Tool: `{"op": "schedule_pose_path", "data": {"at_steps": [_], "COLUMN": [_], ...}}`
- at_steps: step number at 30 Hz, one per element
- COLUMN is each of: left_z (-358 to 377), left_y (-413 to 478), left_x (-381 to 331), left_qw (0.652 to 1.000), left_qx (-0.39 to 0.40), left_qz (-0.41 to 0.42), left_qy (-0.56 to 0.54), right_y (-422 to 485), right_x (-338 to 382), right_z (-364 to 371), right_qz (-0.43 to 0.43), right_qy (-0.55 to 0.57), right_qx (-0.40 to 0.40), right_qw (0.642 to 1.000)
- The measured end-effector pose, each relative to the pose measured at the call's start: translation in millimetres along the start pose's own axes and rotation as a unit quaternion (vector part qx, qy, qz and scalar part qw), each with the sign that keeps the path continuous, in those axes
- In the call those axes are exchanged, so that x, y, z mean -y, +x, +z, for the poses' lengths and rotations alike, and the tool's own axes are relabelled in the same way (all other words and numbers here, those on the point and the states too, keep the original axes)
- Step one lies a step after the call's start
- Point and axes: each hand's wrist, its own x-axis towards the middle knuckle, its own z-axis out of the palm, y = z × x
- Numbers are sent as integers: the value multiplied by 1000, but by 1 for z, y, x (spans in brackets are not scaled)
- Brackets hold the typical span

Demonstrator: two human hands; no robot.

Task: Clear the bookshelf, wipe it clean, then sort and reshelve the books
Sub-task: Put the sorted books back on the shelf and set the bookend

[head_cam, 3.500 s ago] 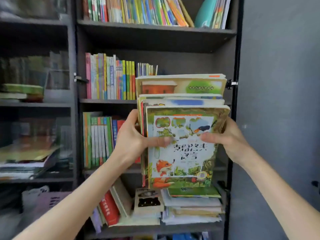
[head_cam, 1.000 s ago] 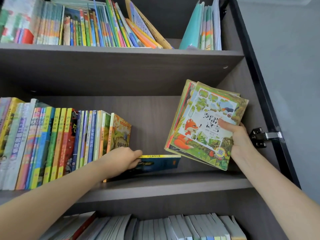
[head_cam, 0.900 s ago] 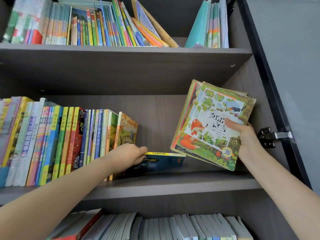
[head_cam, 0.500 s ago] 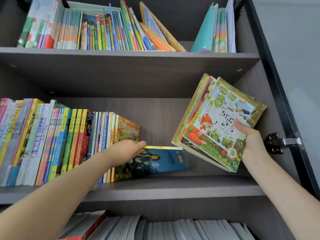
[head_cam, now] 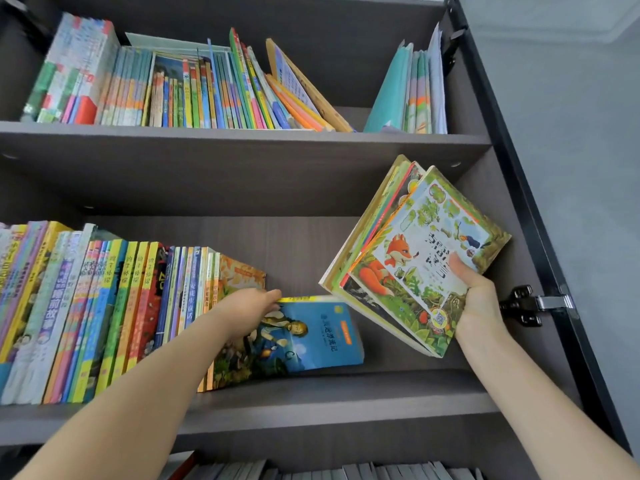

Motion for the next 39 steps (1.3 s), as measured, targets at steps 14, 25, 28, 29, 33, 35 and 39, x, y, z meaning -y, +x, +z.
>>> {"op": "schedule_pose_path", "data": {"at_steps": [14,25,28,29,33,35,39], "left_z": [-16,9,7,5,-2,-4,-5], "left_y": [13,-28,-39,-41,-50,-55,-47], "left_x": [-17,-18,-11,-7,-2,-8,-29], "left_qw": [959,954,950,952,959,959,977], "left_qx": [-151,-154,-150,-134,-16,20,-96], "left_qz": [-166,-257,-275,-276,-284,-277,-184], "left_qy": [-171,-34,12,3,-17,63,45], "right_y": [11,36,38,39,44,49,48], "right_x": [7,-40,-45,-45,-46,-47,-44], "right_z": [-12,-9,-10,-12,-15,-19,-17], "right_qz": [24,54,85,94,133,146,188], "right_qy": [-64,-239,-241,-248,-262,-260,-264], "right_qx": [17,73,72,72,84,90,132], "right_qw": [998,967,964,962,952,950,937]}}
